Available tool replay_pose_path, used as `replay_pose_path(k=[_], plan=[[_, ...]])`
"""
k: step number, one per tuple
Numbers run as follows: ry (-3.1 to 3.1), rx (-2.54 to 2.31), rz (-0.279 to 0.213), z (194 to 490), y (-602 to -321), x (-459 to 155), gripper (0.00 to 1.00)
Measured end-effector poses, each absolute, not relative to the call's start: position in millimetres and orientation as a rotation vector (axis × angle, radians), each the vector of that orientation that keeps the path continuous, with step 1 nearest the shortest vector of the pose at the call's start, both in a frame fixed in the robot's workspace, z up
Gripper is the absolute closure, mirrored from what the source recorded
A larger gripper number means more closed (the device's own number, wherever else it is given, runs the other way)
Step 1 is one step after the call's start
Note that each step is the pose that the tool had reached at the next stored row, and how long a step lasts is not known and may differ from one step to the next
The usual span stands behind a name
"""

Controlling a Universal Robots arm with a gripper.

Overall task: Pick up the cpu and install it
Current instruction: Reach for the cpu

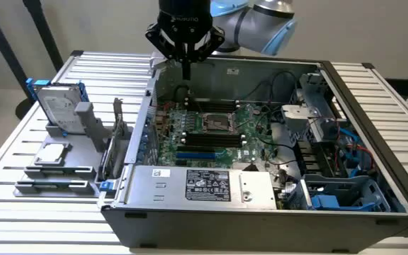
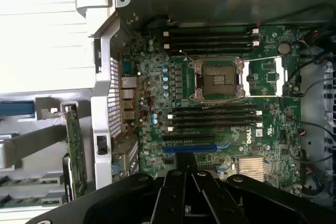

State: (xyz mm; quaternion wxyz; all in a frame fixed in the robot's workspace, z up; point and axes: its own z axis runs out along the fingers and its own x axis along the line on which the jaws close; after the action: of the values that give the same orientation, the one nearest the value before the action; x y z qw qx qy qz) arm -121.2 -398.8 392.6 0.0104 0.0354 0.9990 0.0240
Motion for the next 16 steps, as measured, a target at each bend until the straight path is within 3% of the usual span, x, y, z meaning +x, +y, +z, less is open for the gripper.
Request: replay_pose_path(k=[16], plan=[[3.118,0.111,0.075,392.7,-395.7,-135.6,0.89]])
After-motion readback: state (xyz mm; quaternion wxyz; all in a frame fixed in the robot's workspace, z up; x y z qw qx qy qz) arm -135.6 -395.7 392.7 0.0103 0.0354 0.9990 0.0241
